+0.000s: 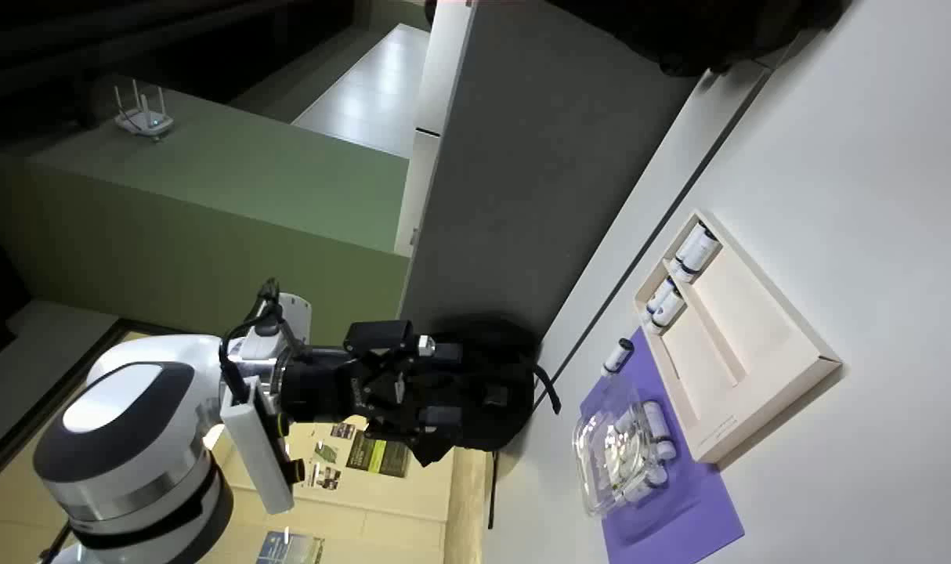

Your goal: Pick up the small bottle from the table and put it in the bottom compartment of the wooden tray.

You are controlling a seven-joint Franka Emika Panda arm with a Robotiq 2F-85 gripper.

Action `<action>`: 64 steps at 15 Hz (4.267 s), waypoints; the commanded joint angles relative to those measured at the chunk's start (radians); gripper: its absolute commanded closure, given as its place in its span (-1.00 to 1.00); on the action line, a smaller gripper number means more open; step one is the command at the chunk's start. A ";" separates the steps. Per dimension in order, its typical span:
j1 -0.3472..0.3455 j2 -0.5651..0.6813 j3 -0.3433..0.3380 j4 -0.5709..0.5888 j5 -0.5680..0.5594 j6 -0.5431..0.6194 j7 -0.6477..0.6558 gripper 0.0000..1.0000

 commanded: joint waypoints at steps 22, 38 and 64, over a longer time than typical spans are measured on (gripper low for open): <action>0.096 0.666 -0.127 0.617 0.225 0.024 0.408 -1.00; 0.121 1.019 -0.105 1.172 0.597 -0.140 0.694 -1.00; 0.138 1.283 -0.122 1.239 0.601 -0.294 0.844 -1.00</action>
